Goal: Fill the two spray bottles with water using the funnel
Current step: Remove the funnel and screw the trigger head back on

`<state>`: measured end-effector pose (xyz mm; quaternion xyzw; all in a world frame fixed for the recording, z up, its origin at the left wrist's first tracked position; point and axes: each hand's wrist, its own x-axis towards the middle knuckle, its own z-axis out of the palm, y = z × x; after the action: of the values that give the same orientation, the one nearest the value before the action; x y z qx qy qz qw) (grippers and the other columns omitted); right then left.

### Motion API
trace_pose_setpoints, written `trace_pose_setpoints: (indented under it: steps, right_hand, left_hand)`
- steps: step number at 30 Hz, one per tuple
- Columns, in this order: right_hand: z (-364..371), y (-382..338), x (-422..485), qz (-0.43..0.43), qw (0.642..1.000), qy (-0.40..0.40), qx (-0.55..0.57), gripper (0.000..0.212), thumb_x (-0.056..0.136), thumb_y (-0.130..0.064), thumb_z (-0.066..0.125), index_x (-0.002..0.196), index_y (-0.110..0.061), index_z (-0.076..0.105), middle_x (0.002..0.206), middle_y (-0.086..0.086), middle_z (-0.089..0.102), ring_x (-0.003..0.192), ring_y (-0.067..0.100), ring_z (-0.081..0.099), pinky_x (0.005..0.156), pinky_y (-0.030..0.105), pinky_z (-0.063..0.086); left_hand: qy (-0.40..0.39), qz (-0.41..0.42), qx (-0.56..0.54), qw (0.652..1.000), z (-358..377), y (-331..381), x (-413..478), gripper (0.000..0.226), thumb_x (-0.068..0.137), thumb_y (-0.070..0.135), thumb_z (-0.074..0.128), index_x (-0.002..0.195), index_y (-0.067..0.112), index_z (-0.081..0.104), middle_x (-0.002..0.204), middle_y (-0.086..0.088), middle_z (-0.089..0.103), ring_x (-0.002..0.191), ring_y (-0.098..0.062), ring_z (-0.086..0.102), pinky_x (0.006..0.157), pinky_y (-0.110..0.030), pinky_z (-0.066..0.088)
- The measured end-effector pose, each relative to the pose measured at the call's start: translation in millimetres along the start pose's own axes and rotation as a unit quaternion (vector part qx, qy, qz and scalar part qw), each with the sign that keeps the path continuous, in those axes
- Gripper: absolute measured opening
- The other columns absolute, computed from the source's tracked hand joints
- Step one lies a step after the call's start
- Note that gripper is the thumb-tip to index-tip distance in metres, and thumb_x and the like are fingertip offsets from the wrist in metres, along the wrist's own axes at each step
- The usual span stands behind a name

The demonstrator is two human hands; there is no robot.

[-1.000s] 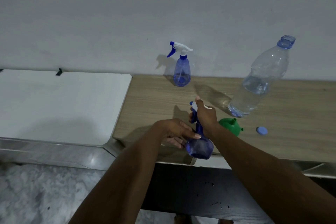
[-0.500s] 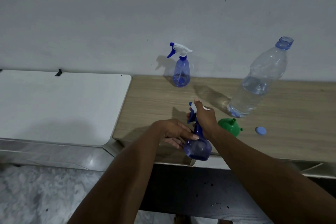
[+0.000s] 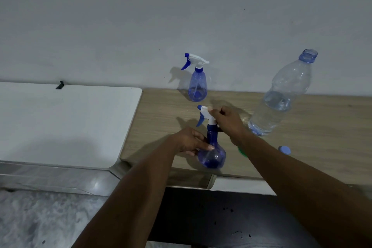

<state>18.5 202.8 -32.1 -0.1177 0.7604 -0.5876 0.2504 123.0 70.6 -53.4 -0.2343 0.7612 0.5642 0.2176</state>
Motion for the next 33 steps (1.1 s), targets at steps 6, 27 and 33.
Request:
trace_pose_setpoints:
  steps: [6, 27, 33]
  right_hand:
    - [-23, -42, 22, -0.136, 0.968, -0.033, -0.210, 0.031, 0.084, -0.034, 0.078, 0.087, -0.004, 0.070, 0.079, 0.008, 0.073, 0.068, 0.020, 0.068, 0.060, 0.032, 0.060]
    - [-81, -103, 148, -0.206, 0.876, 0.040, -0.435, 0.012, 0.094, -0.023, 0.063, 0.104, -0.019, 0.067, 0.103, 0.004, 0.071, 0.087, 0.025, 0.064, 0.081, 0.042, 0.056]
    - [-82, -83, 172, -0.203, 0.857, 0.045, -0.472, 0.013, 0.094, -0.018, 0.060, 0.105, -0.017, 0.066, 0.101, 0.004, 0.070, 0.085, 0.025, 0.064, 0.079, 0.043, 0.056]
  left_hand:
    - [0.116, 0.086, 0.031, 0.989, -2, 18, 23, 0.038, 0.070, 0.027, 0.090, 0.102, 0.014, 0.074, 0.098, -0.002, 0.075, 0.090, -0.016, 0.070, 0.089, -0.035, 0.057]
    - [0.190, 0.198, 0.212, 0.938, -13, 94, 139, 0.063, 0.082, 0.026, 0.074, 0.138, 0.018, 0.047, 0.127, -0.001, 0.059, 0.110, -0.020, 0.060, 0.096, -0.034, 0.051]
    - [0.159, 0.178, 0.221, 0.946, -12, 95, 167, 0.065, 0.082, 0.023, 0.074, 0.140, 0.016, 0.045, 0.127, 0.001, 0.056, 0.111, -0.017, 0.058, 0.092, -0.028, 0.044]
